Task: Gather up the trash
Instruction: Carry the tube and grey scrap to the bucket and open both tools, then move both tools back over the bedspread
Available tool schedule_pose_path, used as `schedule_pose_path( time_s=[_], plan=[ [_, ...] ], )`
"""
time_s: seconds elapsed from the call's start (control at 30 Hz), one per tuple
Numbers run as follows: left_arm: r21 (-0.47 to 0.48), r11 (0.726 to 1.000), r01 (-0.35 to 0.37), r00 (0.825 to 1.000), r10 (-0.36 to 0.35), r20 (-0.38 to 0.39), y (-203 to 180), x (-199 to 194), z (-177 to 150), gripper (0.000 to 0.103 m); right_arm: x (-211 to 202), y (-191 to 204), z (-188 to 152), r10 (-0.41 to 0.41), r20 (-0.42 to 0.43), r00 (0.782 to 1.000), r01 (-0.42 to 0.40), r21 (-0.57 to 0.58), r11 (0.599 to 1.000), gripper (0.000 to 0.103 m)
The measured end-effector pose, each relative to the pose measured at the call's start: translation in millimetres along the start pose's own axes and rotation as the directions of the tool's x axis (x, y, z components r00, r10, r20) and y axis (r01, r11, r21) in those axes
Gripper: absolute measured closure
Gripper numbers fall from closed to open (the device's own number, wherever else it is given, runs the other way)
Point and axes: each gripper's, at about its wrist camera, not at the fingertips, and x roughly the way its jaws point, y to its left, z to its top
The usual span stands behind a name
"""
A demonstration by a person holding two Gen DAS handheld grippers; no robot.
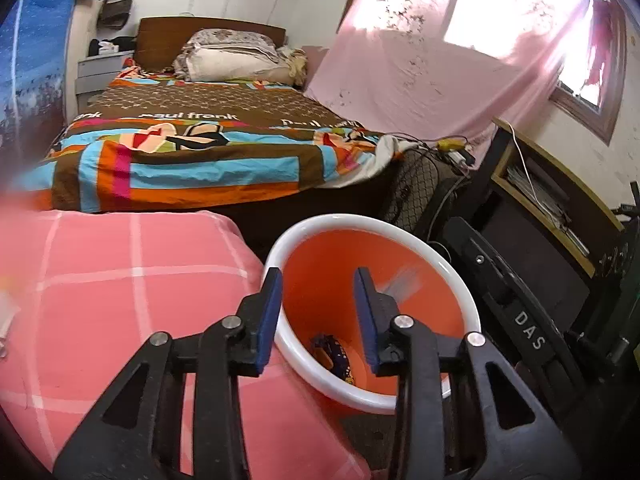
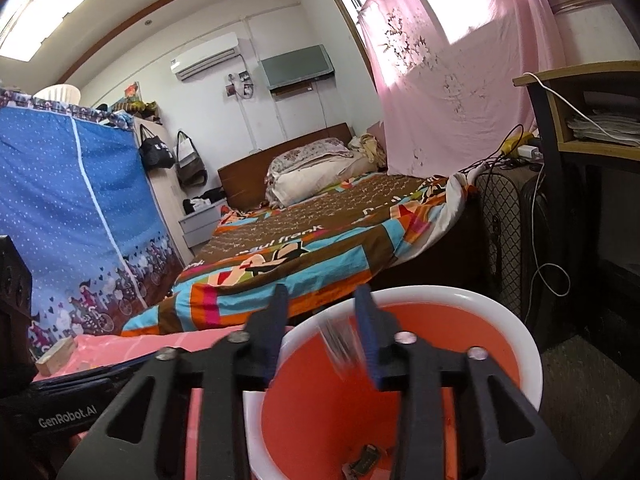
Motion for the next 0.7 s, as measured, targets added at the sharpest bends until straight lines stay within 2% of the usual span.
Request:
schedule_pose_path(
  time_s=[0.27,0.3,0.37,0.4,0.43,0.57,0.63,0.67,0.7],
  plan=[
    [-0.045,0.997,-0.066,0.995,0.069,0.077,26,-27,2,0.052,-3,7,1,0.018,0.038,0.999,-0.018,-0.005,1.000,0.056],
    [-0.052,0.996,-0.075,0.993,0.079,0.086,29,-30,2,0.049,-3,8,1,0.022,0.047,0.999,-0.022,-0.006,1.000,0.052],
    [-0.073,0.992,-0.103,0.986,0.112,0.120,38,-41,2,0.042,-6,12,1,0.033,0.069,0.997,-0.032,-0.007,0.999,0.038],
    [-0.080,0.990,-0.112,0.983,0.122,0.135,41,-45,2,0.036,-7,15,1,0.037,0.079,0.996,-0.036,-0.009,0.999,0.027],
    [-0.088,0.988,-0.125,0.979,0.137,0.153,44,-50,2,0.030,-9,19,1,0.044,0.096,0.994,-0.043,-0.013,0.999,0.025],
    [-0.122,0.977,-0.174,0.951,0.199,0.237,60,-75,0,0.014,-13,36,1,0.072,0.128,0.989,-0.067,-0.048,0.997,0.019],
    [-0.141,0.970,-0.201,0.931,0.233,0.282,69,-88,-2,0.002,-15,45,0,0.085,0.146,0.986,-0.075,-0.072,0.995,0.010],
    [-0.148,0.965,-0.215,0.921,0.250,0.299,72,-93,-4,0.000,-17,50,-1,0.096,0.157,0.983,-0.083,-0.082,0.993,0.007],
    [-0.162,0.958,-0.238,0.902,0.280,0.329,77,-101,-6,0.000,-18,54,-1,0.104,0.166,0.981,-0.091,-0.088,0.992,0.000]
  ],
)
